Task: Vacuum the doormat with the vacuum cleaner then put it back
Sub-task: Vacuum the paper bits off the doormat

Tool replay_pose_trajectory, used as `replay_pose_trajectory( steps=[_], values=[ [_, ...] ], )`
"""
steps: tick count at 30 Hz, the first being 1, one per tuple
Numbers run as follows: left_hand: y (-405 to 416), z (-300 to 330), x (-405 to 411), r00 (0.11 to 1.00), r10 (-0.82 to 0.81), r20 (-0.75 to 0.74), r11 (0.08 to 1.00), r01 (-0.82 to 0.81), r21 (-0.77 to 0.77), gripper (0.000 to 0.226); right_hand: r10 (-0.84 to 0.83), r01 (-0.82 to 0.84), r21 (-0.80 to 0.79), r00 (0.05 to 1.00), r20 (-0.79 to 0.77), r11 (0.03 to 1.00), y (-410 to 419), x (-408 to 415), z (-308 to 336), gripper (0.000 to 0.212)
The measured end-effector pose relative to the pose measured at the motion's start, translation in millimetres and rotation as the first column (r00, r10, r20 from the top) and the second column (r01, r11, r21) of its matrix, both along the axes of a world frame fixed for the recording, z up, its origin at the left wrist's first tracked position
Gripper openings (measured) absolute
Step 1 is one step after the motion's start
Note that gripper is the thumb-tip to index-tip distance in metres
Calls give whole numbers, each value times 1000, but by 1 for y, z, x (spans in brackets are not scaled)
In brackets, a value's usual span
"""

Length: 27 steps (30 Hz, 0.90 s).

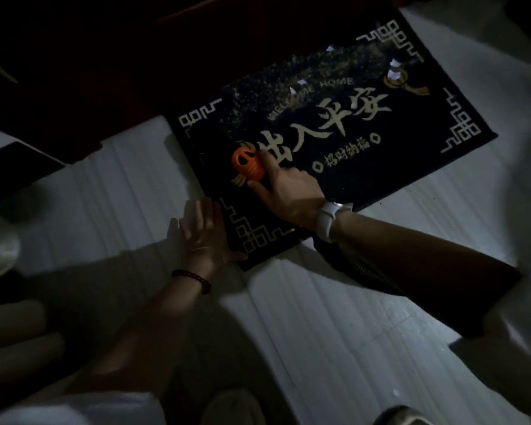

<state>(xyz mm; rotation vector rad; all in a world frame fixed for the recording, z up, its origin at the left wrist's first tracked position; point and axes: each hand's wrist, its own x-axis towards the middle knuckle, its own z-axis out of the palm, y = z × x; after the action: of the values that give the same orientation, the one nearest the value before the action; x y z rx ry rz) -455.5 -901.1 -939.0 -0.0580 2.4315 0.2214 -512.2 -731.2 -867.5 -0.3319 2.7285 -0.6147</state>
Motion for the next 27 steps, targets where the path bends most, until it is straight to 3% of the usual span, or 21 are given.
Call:
replay_pose_trajectory(
  steps=[9,14,20,23,27],
  values=[
    [-2,-6,3,998,-8,-59,1000,9,17,122,-41,43,-84,999,28,996,-39,-36,-16,62],
    [-1,-8,1,999,-4,-54,1000,5,10,123,-118,124,-67,989,89,990,-24,-17,-9,60],
    [-2,-7,4,994,56,-97,992,-44,118,121,-118,147,-104,961,250,984,20,44,11,53],
    [-2,-7,4,995,48,-85,996,-40,85,123,-127,152,-104,969,211,983,18,50,18,57],
    [-2,-4,5,995,27,-101,998,-20,64,120,-117,123,-144,992,52,982,-16,-3,11,56]
  ],
)
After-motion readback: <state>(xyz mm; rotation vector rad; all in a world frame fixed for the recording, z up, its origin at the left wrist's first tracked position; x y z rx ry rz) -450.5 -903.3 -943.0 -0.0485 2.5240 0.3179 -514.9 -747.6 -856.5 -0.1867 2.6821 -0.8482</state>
